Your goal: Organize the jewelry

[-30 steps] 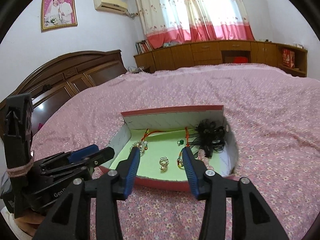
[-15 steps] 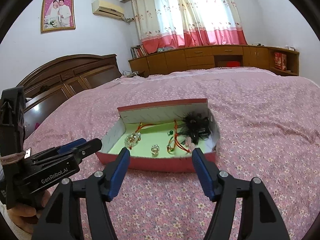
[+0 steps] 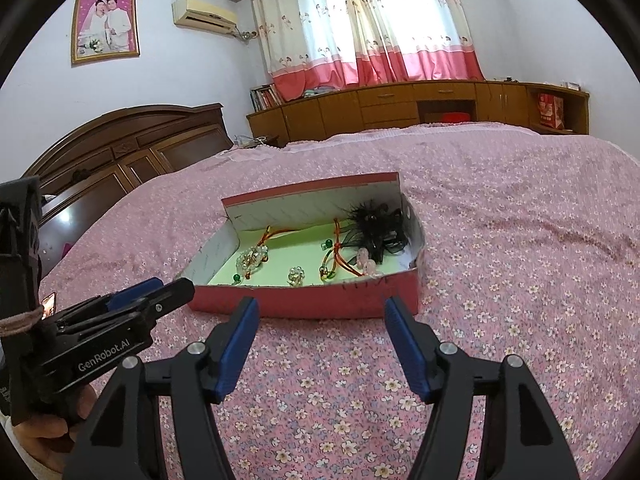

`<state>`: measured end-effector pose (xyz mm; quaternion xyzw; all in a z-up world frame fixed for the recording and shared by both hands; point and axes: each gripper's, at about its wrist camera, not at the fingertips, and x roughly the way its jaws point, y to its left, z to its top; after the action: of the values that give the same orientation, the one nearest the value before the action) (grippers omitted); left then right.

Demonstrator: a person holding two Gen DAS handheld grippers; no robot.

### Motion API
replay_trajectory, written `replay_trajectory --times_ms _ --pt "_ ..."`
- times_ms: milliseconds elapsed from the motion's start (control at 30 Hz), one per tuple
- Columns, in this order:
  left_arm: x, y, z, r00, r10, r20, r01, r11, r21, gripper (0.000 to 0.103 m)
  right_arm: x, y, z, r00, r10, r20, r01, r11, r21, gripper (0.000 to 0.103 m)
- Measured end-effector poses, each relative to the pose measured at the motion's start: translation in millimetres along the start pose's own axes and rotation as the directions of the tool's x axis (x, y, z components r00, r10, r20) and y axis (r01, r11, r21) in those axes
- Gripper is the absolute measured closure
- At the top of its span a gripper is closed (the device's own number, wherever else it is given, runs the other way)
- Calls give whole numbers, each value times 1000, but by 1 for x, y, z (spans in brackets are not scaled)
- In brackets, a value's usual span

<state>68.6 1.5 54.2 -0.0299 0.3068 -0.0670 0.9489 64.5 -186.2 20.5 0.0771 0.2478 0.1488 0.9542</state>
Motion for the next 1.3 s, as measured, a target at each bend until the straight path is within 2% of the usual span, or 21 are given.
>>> replay_trajectory --times_ms 1300 --pt "-1 -2 2 1000 -4 7 4 1000 -10 64 2 0 -1 1000 1 -3 -1 1000 0 35"
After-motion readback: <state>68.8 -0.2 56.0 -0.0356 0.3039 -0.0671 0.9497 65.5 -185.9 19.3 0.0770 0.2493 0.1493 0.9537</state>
